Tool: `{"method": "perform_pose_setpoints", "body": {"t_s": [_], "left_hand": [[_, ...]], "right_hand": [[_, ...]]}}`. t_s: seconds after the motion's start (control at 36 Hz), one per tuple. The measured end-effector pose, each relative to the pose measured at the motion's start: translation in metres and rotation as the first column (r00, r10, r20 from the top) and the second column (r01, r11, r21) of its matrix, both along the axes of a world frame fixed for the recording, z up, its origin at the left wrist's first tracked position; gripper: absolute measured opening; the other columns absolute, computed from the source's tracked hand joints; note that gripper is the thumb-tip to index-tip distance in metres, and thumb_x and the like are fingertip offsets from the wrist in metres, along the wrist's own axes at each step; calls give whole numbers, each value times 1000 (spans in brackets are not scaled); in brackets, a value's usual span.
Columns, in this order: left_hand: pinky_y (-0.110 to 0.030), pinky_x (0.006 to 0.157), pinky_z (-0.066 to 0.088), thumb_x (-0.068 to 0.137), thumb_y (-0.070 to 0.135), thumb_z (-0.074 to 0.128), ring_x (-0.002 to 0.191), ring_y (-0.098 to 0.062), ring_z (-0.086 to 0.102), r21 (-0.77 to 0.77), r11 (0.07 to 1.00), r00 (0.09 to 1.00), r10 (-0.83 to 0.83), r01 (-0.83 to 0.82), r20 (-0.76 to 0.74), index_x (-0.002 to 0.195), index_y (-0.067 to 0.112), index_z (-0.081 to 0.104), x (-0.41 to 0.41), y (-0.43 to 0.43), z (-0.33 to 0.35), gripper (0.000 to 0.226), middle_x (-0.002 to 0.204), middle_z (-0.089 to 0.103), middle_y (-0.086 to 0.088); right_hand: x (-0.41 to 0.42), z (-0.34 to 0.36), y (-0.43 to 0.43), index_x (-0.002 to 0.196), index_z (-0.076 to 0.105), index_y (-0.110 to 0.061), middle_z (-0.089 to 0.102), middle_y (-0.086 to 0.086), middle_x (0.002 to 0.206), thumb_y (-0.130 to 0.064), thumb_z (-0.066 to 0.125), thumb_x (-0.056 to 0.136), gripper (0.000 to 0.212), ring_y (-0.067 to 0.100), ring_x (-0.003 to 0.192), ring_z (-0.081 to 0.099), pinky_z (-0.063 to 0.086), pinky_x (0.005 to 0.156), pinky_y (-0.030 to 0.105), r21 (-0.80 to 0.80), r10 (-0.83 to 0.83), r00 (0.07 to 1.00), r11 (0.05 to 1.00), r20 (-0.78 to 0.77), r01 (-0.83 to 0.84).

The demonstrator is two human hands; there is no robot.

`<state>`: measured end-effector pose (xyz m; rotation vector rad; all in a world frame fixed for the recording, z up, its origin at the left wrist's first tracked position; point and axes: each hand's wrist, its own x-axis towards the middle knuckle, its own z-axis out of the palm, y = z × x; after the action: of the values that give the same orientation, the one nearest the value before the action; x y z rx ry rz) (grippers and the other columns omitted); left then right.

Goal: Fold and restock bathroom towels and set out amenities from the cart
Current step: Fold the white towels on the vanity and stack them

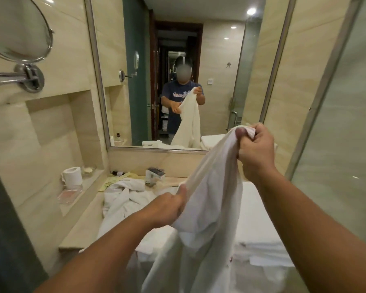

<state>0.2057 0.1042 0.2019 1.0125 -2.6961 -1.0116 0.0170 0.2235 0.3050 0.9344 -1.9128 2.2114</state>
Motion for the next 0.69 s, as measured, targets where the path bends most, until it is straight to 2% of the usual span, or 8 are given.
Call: {"method": "perform_pose_setpoints", "body": {"t_s": [0.06, 0.11, 0.19, 0.28, 0.36, 0.44, 0.58, 0.69], "left_hand": [[-39, 86, 51, 106, 56, 32, 108, -37, 63, -47, 996, 997, 73, -74, -14, 131, 4, 60, 5, 3, 10, 64, 119, 66, -20], [-33, 73, 49, 102, 56, 44, 94, -28, 64, -123, 988, 996, 94, -94, -1, 105, 12, 70, 8, 3, 16, 50, 104, 70, -10], [-27, 57, 43, 86, 53, 65, 75, -19, 65, -201, 975, 994, 101, -91, 42, 75, 23, 72, 11, 5, 27, 33, 72, 67, 3], [-30, 65, 57, 76, 47, 74, 75, -14, 65, -272, 951, 987, 160, -146, 29, 85, 28, 76, 15, 11, 44, 22, 80, 69, 6], [-30, 79, 56, 81, 26, 71, 89, -16, 59, -346, 923, 985, 172, -170, -26, 129, 39, 68, 21, 12, 58, 50, 114, 68, 3], [-27, 78, 51, 86, 16, 61, 94, -19, 55, -373, 903, 972, 154, -212, -179, 142, 38, 60, 29, 11, 75, 60, 133, 63, -1], [-37, 104, 50, 81, 2, 51, 120, -21, 57, -283, 920, 934, 178, -270, -310, 118, 30, 75, 38, 9, 91, 52, 132, 65, 7], [-38, 88, 58, 82, -1, 51, 96, -17, 63, -342, 900, 946, 182, -270, -268, 86, 24, 78, 44, 8, 105, 37, 97, 70, 8]], "right_hand": [[13, 11, 11, 92, 57, -20, 68, 10, 104, -23, 63, 102, 12, 25, 92, 63, 61, 68, 40, -77, 165, 956, 986, 243, -151], [24, 22, 23, 107, 58, -15, 69, 10, 117, -21, 58, 103, 8, 31, 105, 66, 64, 71, 48, -145, 309, 866, 951, 393, -274], [32, 29, 40, 115, 57, -12, 69, 12, 122, -20, 56, 102, 15, 35, 111, 67, 64, 74, 51, -241, 454, 775, 891, 440, -385], [32, 28, 52, 114, 56, -11, 67, 13, 124, -18, 53, 103, 13, 36, 112, 67, 64, 70, 49, -277, 506, 736, 862, 449, -424], [23, 22, 64, 106, 54, -10, 66, 14, 119, -16, 53, 103, 7, 37, 110, 64, 65, 67, 50, -245, 488, 769, 873, 412, -423], [10, 10, 79, 96, 55, -7, 67, 13, 108, -14, 54, 102, 9, 35, 104, 64, 65, 70, 50, -158, 404, 846, 915, 347, -372], [-3, -9, 91, 93, 61, -5, 63, 12, 98, -19, 65, 91, 15, 29, 95, 63, 65, 75, 45, -60, 288, 918, 957, 273, -283], [-5, -20, 88, 93, 66, -7, 64, 8, 88, -8, 63, 98, 6, 24, 89, 60, 63, 81, 41, -18, 196, 962, 980, 189, -197]]}}
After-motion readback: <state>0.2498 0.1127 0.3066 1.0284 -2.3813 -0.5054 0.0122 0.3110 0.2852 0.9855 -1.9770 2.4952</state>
